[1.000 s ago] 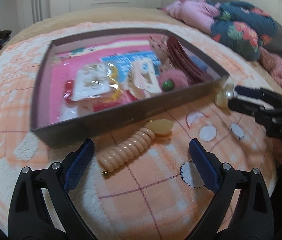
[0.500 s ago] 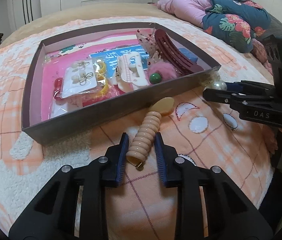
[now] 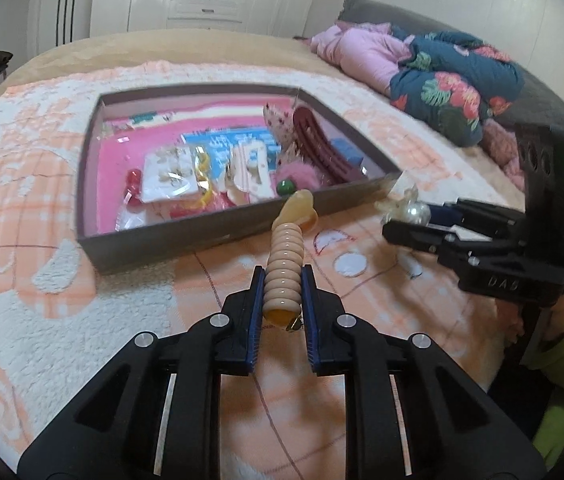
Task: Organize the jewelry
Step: 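Grasp peach coil hair tie with left gripper while right gripper grasps pearl bow clip, then lower coil hair tie and pearl clip into the box and open both grippers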
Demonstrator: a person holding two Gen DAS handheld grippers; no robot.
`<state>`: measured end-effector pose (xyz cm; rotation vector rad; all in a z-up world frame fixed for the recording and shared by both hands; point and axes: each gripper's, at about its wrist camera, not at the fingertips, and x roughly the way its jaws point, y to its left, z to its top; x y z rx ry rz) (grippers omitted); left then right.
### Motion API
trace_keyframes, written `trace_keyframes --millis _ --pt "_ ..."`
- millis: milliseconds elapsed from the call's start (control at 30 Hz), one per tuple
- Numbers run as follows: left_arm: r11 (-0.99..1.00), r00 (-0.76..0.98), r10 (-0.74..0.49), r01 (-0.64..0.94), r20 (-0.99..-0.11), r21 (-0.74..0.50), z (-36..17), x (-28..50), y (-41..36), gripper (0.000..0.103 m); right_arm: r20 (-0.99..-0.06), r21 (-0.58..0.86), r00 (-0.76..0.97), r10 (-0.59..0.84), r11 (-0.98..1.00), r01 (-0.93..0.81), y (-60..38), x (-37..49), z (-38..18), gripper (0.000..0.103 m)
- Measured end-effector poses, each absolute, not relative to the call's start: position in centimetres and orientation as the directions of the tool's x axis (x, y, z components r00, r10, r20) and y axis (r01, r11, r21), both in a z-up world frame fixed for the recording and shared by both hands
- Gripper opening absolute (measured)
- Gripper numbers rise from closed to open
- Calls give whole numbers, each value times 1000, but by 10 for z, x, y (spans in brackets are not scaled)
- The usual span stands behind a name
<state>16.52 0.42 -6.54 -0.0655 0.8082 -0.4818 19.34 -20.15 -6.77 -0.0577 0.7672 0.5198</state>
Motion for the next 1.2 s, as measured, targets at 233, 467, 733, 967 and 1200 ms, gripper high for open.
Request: trace_keyframes --millis 233,467,733,967,1200 --pt "911 659 -409 336 -632 -238 -45 162 24 11 -646 125 615 452 857 -499 -189 190 -50 43" --pt "932 696 -363 261 -619 -253 -40 175 49 11 -623 111 629 464 849 -516 -174 204 -36 43" --pt "947 714 -318 210 -624 -242 -45 204 57 11 -623 86 646 441 859 -504 -155 236 -37 44" --pt "956 715 -287 176 -638 -233 -53 232 58 11 -644 77 646 410 875 -478 -147 263 -47 44" --pt "962 712 -270 166 -649 -218 -59 248 56 11 -673 64 629 389 878 -475 -136 280 -61 44"
